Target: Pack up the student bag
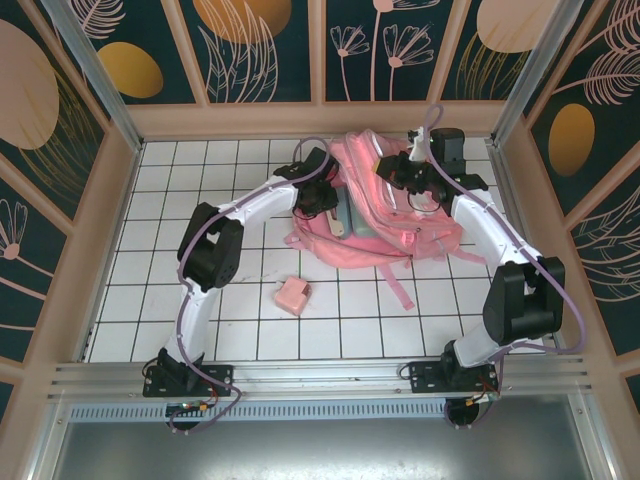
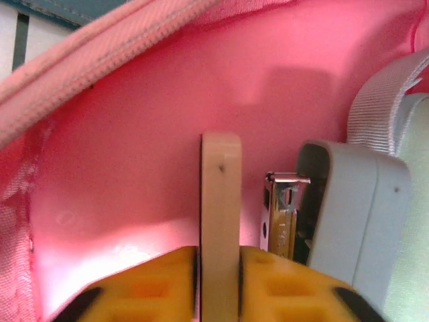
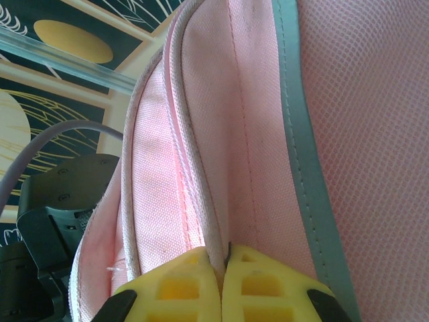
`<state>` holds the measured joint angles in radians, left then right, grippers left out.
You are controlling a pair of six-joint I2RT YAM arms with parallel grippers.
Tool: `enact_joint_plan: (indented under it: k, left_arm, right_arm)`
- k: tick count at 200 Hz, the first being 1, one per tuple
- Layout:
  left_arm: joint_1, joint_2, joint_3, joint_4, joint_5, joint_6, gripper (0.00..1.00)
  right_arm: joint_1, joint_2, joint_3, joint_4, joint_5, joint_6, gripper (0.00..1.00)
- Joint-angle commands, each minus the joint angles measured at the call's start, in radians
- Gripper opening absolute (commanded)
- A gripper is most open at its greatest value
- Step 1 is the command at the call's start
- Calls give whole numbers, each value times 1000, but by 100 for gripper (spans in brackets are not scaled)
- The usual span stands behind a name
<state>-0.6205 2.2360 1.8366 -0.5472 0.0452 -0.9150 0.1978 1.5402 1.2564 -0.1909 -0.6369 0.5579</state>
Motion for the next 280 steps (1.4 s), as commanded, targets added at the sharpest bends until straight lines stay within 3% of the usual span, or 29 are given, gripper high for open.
enact_joint_plan:
  k: [1, 17, 38, 79, 129, 200, 240, 280]
  left_arm:
    - [-15, -35, 20, -12, 4, -21, 38]
    - [-15, -66, 21, -25, -11, -15, 53]
    - [-15, -106, 29, -43, -22, 7, 59]
    - [22, -178, 40, -67, -46, 100, 60]
    - [138, -182, 36, -70, -97, 263, 58]
    - [245, 22, 109, 24, -49, 430, 54]
    - [279, 152, 193, 88, 82, 445, 55]
    - [283, 261, 277, 92, 100, 459, 55]
  right_arm:
    - [-6, -67, 0, 48, -34, 16, 0]
    - [-6, -67, -2, 48, -35, 16, 0]
    - [-6, -65, 0, 48, -35, 13, 0]
    - [-5, -55, 1, 42, -47, 9, 0]
    - [-2, -57, -3, 30, -47, 11, 0]
    - [15, -61, 14, -7, -24, 10, 0]
    - [21, -61, 27, -22, -5, 11, 0]
    - [24, -52, 29, -21, 6, 20, 0]
